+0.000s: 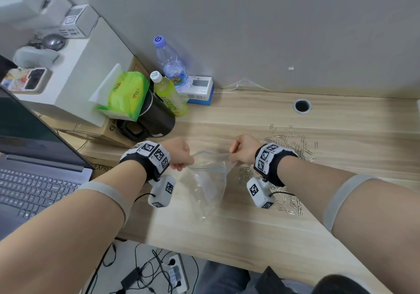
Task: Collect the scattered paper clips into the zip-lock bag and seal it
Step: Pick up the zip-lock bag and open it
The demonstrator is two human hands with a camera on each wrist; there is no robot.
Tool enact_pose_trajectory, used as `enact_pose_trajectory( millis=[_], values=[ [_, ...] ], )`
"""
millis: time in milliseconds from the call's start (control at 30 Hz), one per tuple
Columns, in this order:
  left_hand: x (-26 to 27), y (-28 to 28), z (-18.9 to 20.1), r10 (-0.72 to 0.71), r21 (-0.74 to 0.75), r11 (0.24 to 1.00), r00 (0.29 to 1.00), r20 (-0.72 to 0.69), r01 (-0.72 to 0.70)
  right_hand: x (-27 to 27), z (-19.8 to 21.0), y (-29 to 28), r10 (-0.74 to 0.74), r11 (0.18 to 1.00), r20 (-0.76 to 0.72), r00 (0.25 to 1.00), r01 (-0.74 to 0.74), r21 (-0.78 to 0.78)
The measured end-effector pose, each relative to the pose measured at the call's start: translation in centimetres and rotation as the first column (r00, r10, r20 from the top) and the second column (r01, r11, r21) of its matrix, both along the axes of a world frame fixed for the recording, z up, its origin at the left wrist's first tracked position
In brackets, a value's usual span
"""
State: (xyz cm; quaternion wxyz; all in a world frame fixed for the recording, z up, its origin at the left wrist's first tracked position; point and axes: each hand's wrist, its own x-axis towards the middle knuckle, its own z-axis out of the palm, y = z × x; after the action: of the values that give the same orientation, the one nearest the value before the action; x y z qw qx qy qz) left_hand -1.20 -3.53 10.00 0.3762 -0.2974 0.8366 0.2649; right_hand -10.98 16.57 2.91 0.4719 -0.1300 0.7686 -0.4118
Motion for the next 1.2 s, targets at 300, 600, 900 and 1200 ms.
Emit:
enact_pose_trajectory(
  millis=[300, 600, 900, 1200],
  values=[
    [-1.0, 0.1, 1.5, -0.071, -0.043, 0.997, 0.997, -0.041, 0.069, 0.6, 0.6, -0.8, 0.238, 0.970, -0.289, 0.927, -0.211, 0.121],
    [-1.5, 1.4, 1.0, 0.196, 0.143, 0.975, 0.958, -0.208, -0.168, 0.5, 0.7, -1.3, 0.240, 0.970, -0.530, 0.813, -0.222, 0.099],
    [-1.6, 2.0, 0.4, 0.256, 0.116, 0.965, 0.944, -0.207, -0.236, 1.0, 1.7, -2.1, 0.422, 0.907, -0.448, 0.788, -0.359, 0.222],
    [-1.6, 2.1, 0.5, 0.235, 0.163, 0.967, 0.937, -0.260, -0.197, 1.6, 0.0, -3.5, 0.121, 0.991, -0.055, 0.991, -0.117, 0.070]
  ],
)
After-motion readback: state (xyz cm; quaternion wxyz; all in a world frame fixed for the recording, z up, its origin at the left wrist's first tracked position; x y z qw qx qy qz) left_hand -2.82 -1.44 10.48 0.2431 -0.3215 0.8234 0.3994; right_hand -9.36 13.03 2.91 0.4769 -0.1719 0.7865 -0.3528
